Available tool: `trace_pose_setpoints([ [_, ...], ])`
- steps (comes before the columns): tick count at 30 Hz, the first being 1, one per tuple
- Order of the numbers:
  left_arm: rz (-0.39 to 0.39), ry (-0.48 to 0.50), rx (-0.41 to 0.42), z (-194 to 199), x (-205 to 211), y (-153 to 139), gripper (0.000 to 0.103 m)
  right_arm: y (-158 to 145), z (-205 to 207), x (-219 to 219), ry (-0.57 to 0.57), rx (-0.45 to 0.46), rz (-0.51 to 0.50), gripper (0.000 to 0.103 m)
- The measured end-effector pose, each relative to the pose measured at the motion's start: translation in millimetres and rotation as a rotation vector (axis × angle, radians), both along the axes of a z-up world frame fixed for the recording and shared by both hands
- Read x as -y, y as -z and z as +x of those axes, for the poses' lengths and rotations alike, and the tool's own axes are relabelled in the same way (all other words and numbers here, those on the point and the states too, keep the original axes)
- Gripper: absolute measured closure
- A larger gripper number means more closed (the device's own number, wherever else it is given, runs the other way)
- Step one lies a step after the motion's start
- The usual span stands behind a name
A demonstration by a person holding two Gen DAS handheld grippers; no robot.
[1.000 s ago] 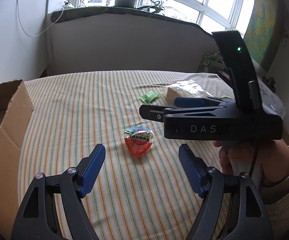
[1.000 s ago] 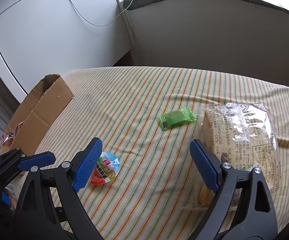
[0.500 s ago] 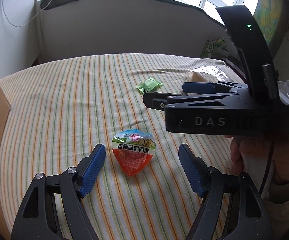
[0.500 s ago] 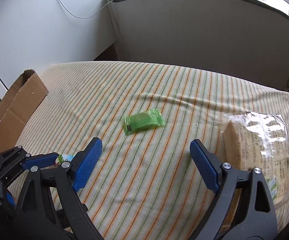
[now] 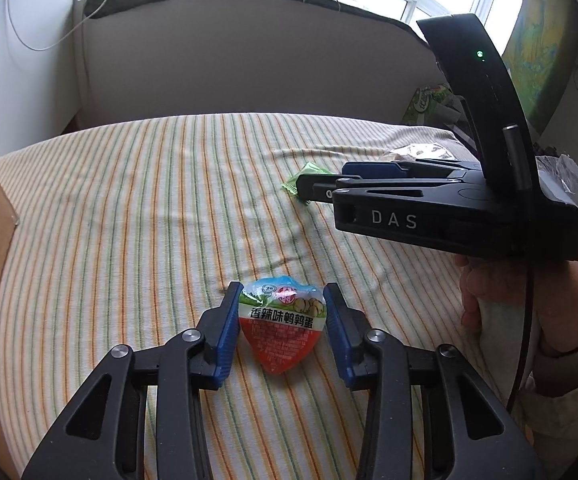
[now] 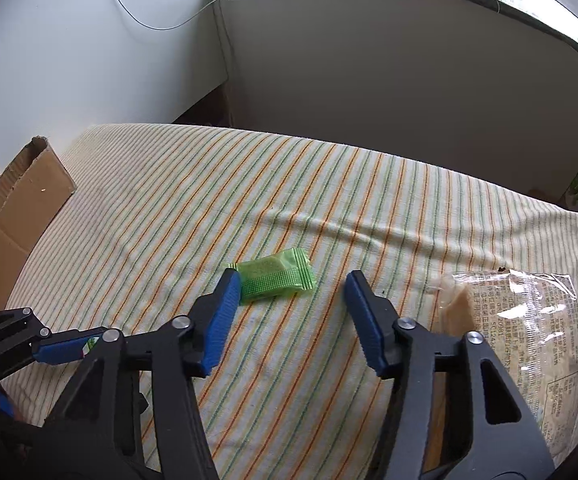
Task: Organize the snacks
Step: 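Grasp the red cup snack with the left tool while the right tool approaches the green candy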
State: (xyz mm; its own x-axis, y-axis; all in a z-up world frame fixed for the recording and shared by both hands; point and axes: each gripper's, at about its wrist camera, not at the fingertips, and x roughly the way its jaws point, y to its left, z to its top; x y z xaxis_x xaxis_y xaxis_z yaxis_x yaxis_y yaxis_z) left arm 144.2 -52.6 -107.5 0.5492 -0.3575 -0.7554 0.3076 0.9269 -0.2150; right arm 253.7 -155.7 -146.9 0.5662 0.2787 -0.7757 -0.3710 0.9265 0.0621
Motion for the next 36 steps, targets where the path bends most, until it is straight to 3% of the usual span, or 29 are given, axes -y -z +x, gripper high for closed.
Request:
trace_pose_setpoints([
  [3, -0.01, 0.001, 0.0, -1, 0, 0, 0.065, -2, -3, 3, -0.013, 0.004, -0.02, 0.051],
  [4, -0.013, 0.0, 0.0, -1, -1, 0, 0.065, -2, -4, 3, -0.016, 0.006, -0.025, 0.047],
  [5, -0.015, 0.0, 0.0, -1, -1, 0, 0.065, -1, -5, 0, -0.032, 0.003, -0.022, 0.035],
  [6, -0.016, 0.001, 0.001, -1, -1, 0, 0.065, -1, -5, -3, -0.053, 0.0, -0.019, 0.029],
  [9, -0.024, 0.0, 0.001, -2, -2, 0, 0.066, 1, -8, -14, -0.068, 0.012, -0.077, 0.025],
  [12, -0.036, 0.0, -0.001, -1, -4, 1, 0.066, 0, -10, -15, -0.067, 0.016, -0.075, 0.037],
  [14, -0.047, 0.001, -0.003, -1, -6, 0, 0.067, -1, -13, -15, -0.066, 0.022, -0.075, 0.057],
  [18, -0.079, 0.003, -0.006, 2, -12, 1, 0.069, -4, -17, -11, -0.077, 0.027, -0.078, 0.071],
  [19, -0.086, 0.005, -0.005, 1, -14, 1, 0.069, -5, -18, -10, -0.077, 0.03, -0.078, 0.087],
  [20, -0.09, 0.006, -0.004, 1, -15, 1, 0.069, -6, -18, -9, -0.075, 0.032, -0.077, 0.094],
  [27, -0.11, 0.011, -0.016, 3, -17, 2, 0.069, -9, -13, 2, -0.062, -0.003, -0.025, 0.095],
  [28, -0.115, 0.009, -0.016, 4, -18, 3, 0.069, -13, -14, 6, -0.05, -0.006, -0.002, 0.094],
  [30, -0.124, 0.006, -0.02, 4, -18, 4, 0.069, -28, -15, 15, -0.034, 0.023, 0.032, 0.075],
  [31, -0.127, 0.006, -0.022, 5, -19, 4, 0.069, -35, -14, 18, -0.023, 0.04, 0.024, 0.044],
  [32, -0.129, 0.007, -0.023, 5, -19, 4, 0.069, -41, -10, 19, -0.019, 0.056, 0.001, 0.022],
  [34, -0.138, 0.008, -0.027, 6, -20, 5, 0.069, -43, 6, 14, -0.043, 0.071, -0.074, 0.021],
  [36, -0.152, 0.008, -0.031, 6, -25, 6, 0.069, -29, 29, 6, -0.087, 0.023, -0.132, 0.026],
])
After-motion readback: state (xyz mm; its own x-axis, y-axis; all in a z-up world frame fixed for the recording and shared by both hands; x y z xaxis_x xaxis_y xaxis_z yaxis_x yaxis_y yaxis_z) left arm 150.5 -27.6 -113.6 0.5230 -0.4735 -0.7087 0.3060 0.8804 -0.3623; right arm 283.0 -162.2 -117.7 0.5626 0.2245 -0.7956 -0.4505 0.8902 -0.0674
